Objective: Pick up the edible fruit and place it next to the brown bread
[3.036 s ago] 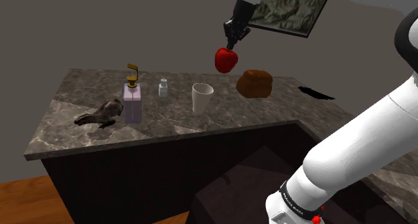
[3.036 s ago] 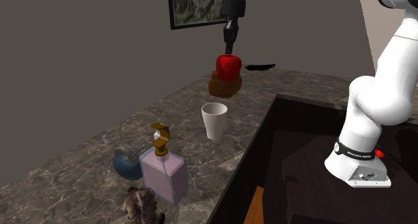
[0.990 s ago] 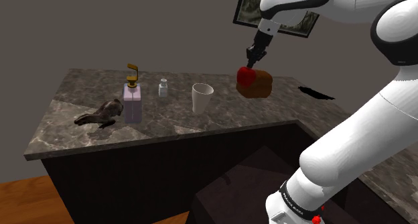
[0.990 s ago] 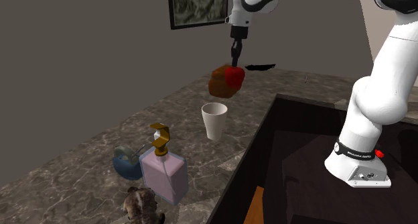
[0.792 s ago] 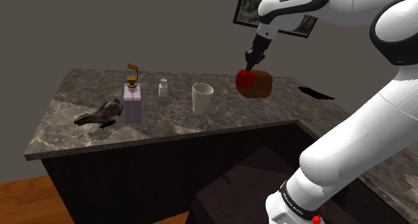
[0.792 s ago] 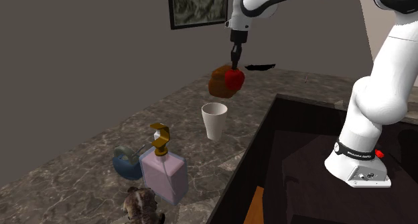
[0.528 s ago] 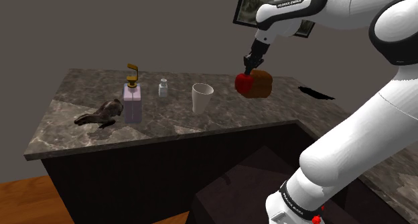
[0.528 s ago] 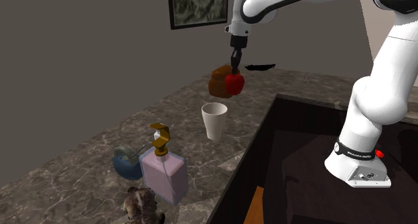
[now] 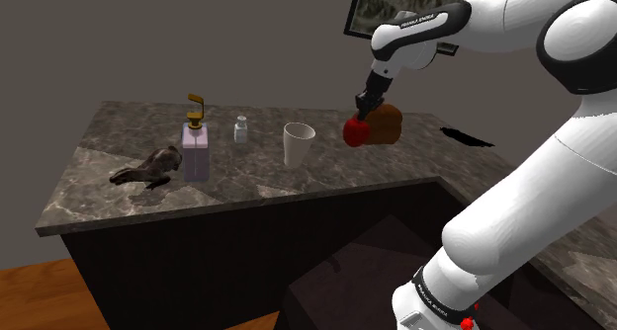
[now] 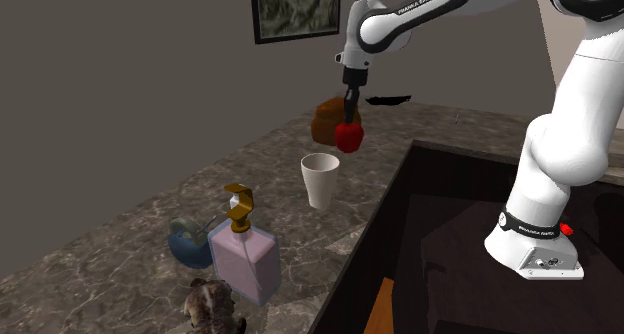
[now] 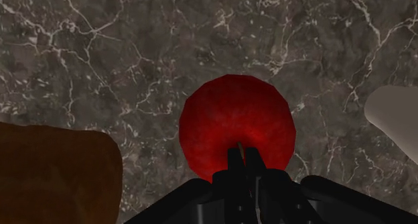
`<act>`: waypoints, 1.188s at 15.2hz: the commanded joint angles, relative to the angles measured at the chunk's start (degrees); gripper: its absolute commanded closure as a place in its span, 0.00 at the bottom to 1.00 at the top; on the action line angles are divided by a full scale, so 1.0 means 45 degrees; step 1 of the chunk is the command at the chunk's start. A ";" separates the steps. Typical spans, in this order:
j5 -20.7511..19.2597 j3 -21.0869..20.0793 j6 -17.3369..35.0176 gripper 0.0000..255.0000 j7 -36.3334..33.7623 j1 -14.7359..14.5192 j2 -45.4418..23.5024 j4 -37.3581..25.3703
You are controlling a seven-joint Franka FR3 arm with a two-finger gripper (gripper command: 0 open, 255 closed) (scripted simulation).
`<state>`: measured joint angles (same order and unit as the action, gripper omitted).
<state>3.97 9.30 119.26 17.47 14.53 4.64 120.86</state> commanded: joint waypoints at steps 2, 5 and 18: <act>0.0051 0.0006 0.0494 1.00 0.0061 -0.0002 -0.0166 0.0324; 0.0111 0.0011 0.0996 1.00 0.0129 -0.0005 -0.0356 0.0642; 0.0206 0.0017 0.1653 0.00 0.0229 -0.0008 -0.0640 0.1023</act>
<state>4.90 9.37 126.70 18.50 14.49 1.76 125.46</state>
